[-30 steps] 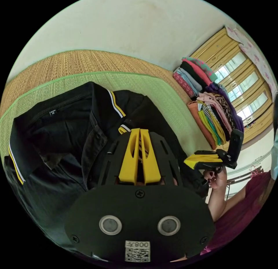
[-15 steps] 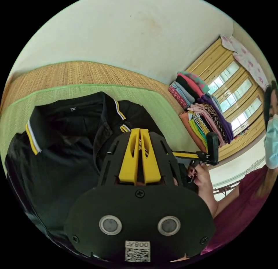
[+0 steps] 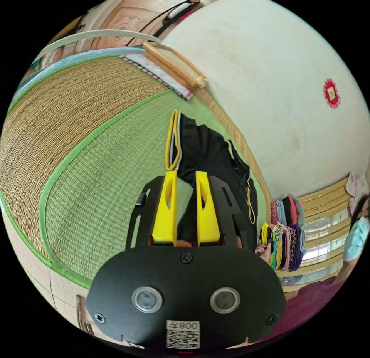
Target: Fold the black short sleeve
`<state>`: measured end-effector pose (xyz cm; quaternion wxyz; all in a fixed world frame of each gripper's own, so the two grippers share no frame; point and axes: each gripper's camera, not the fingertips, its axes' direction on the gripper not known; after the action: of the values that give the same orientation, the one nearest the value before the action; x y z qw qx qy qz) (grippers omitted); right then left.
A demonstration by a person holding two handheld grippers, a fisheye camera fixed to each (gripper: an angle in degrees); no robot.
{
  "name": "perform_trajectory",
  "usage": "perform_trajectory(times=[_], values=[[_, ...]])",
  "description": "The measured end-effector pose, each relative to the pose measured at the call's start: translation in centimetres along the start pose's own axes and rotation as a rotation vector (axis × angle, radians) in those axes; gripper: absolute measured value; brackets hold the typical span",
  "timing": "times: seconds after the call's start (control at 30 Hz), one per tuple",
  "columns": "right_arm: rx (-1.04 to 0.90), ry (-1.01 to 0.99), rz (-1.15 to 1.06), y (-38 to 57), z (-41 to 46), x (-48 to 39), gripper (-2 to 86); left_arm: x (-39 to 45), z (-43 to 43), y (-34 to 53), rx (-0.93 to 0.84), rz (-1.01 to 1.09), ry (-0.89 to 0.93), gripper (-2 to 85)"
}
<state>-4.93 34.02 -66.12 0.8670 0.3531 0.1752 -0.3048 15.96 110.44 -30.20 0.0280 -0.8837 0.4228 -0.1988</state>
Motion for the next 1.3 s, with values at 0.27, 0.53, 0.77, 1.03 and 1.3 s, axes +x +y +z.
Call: perform_trajectory(times=[0.27, 0.53, 0.77, 1.03, 1.3], values=[[-0.346, 0.299, -0.260, 1.4, 16.3, -10.9, 6.9, -4.8, -2.1, -2.1, 0.001, -0.006, 0.048, 7.6], [-0.779, 0.397, -0.639, 7.9, 45.4, -20.5, 8.3, -7.9, -4.7, -3.9, -0.002, 0.001, 0.125, 5.7], [-0.915, 0.569, -0.850, 13.4, 64.8, -23.3, 9.8, -7.7, -6.4, -4.4, 0.006, 0.053, 0.142, 7.1], [-1.002, 0.728, -0.880, 17.2, 75.0, -20.8, 9.3, -5.1, -7.1, -5.3, -0.042, 0.126, 0.104, 6.6], [-1.002, 0.745, -0.893, 16.0, 76.1, -20.4, 4.3, -2.8, -6.8, -5.6, -0.060, 0.086, 0.142, 4.0]])
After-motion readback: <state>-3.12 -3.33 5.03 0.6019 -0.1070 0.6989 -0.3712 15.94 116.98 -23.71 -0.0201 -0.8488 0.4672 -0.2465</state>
